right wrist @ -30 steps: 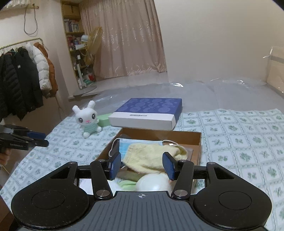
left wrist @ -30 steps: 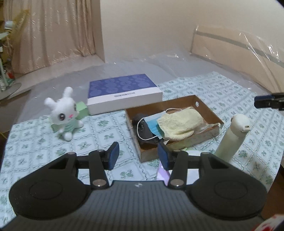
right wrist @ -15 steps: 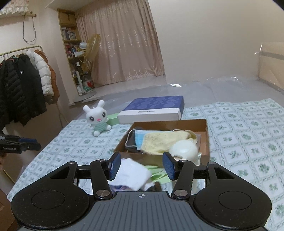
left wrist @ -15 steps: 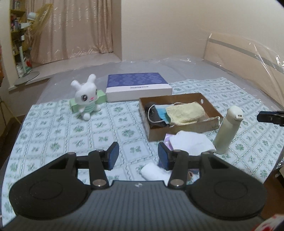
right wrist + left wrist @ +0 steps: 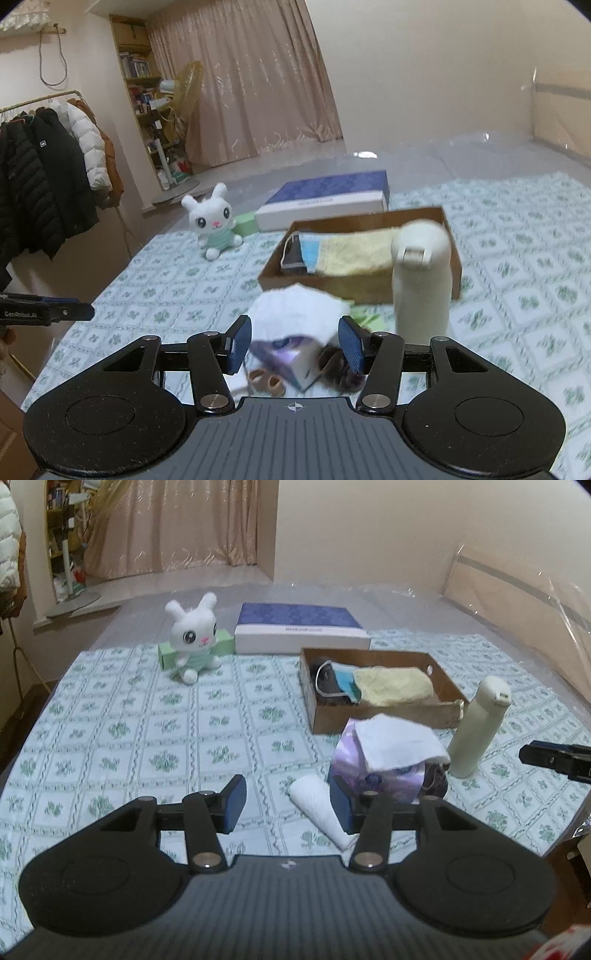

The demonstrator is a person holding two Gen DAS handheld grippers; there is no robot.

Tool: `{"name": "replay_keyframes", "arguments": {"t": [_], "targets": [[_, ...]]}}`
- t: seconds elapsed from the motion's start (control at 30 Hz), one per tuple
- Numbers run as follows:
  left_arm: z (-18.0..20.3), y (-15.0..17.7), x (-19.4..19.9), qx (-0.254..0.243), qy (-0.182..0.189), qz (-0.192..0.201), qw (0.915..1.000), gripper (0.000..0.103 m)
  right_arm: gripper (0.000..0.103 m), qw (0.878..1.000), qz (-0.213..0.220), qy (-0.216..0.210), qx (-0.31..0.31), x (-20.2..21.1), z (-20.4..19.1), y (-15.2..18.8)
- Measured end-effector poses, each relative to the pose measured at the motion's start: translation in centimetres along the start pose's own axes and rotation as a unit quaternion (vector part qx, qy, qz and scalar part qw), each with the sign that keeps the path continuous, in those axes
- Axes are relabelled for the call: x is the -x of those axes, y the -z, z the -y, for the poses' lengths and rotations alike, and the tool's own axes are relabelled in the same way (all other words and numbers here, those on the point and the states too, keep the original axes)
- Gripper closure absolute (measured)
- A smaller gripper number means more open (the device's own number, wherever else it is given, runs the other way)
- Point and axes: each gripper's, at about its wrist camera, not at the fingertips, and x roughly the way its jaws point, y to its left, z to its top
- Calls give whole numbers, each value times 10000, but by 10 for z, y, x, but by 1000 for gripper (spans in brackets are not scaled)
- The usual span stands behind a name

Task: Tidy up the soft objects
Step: 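Move both grippers back from the tray toward the items beside the tissue box, then grasp the dark purple scrunchie with the right gripper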

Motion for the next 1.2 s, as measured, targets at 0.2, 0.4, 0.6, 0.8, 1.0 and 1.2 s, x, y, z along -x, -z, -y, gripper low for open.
{"name": "replay_keyframes", "arguments": {"t": [0.2, 0.4, 0.6, 0.8, 1.0, 1.2], "targets": [[10, 22, -21, 61, -40, -314, 9995, 56, 51, 9996, -243, 138, -88, -14, 1, 25], [23, 41, -45, 97, 61, -645, 9979, 56, 51, 9986, -491, 164, -62, -30, -3, 47], [35, 49, -64, 61, 161, -843, 9963, 56, 51, 9974, -619, 353, 48, -46, -3, 60], [48, 51, -86, -62, 216, -935, 9954, 54, 51, 9962, -601, 608, 150, -60, 6, 67], [62, 52, -113, -220, 215, -927, 9952, 50, 51, 9950, -577, 746, 327, -78, 18, 71], [68, 52, -142, -130, 194, -1009, 9946, 44, 51, 9943, -618, 785, 379, -103, 30, 77]]}}
